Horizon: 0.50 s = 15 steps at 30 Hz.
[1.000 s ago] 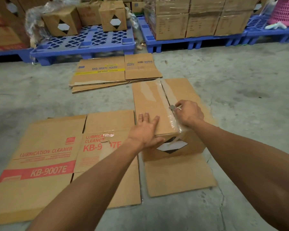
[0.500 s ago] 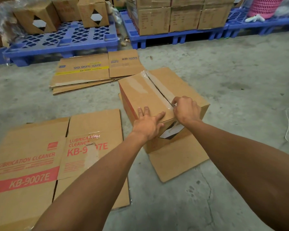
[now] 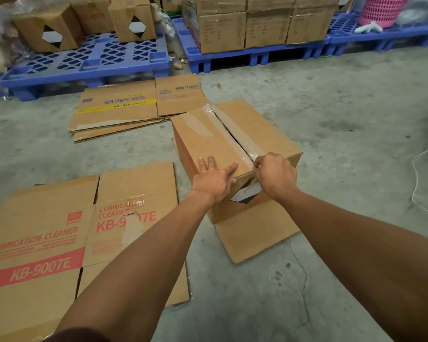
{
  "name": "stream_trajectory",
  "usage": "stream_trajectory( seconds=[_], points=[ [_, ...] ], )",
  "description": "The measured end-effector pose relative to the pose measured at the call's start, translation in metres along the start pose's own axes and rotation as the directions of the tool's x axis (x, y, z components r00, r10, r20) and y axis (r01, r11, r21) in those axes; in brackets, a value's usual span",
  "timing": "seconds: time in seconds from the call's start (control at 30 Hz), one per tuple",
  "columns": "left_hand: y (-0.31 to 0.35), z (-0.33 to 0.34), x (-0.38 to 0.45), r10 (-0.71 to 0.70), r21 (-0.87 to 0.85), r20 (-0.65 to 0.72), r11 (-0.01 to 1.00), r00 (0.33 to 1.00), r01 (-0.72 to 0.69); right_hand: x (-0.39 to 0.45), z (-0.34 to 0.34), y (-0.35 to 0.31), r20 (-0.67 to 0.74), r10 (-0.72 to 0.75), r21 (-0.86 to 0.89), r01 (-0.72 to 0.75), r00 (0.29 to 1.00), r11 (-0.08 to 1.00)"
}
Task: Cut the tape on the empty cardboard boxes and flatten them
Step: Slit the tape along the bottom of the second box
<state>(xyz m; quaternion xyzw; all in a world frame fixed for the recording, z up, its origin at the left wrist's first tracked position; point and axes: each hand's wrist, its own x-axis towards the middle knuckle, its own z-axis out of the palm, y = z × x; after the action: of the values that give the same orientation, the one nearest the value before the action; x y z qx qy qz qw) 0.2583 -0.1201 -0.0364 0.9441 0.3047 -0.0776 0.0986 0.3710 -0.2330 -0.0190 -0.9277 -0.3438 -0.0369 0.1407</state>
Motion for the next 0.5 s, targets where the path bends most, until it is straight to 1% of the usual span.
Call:
stream_trajectory(
  seconds=[0.17,0.27,0.33,0.37,0.4,0.43,0.47,0.5],
  points=[
    [0.001,0.0,0.0,-0.004,-0.015,0.006,1.0,1.0,0.004,-0.014,-0.002,0.003,0.012,0.035,0.049,-0.035,0.999,0.998],
    [0.0,0.005,-0.001,-0.013,-0.013,-0.006,1.0,1.0,0.013,-0.023,-0.003,0.007,-0.013,0.037,0.087,-0.036,0.999,0.996],
    [-0.001,0.007,0.001,-0.018,-0.027,-0.017,0.999,1.0,0.017,-0.035,0.002,0.015,0.019,0.077,0.049,-0.078,0.997,0.996],
    [-0.002,0.007,0.002,-0.019,-0.031,-0.021,0.999,1.0,0.018,-0.044,0.007,0.02,0.042,0.117,0.02,-0.118,0.992,0.993],
    [-0.003,0.007,0.002,-0.019,-0.035,-0.022,0.999,1.0,0.019,-0.052,0.012,0.025,0.05,0.177,0.03,-0.179,0.983,0.983],
    [-0.003,0.008,0.002,-0.015,-0.036,-0.024,0.999,1.0,0.014,-0.057,0.014,0.029,0.047,0.272,0.117,-0.276,0.961,0.954],
    [-0.003,0.008,0.003,-0.009,-0.029,-0.029,1.0,1.0,0.009,-0.056,0.015,0.031,0.041,0.388,0.268,-0.384,0.921,0.884],
    [-0.004,0.007,0.003,-0.006,-0.016,-0.028,1.0,1.0,0.006,-0.049,0.014,0.031,0.059,0.501,0.436,-0.474,0.863,0.765]
  ],
)
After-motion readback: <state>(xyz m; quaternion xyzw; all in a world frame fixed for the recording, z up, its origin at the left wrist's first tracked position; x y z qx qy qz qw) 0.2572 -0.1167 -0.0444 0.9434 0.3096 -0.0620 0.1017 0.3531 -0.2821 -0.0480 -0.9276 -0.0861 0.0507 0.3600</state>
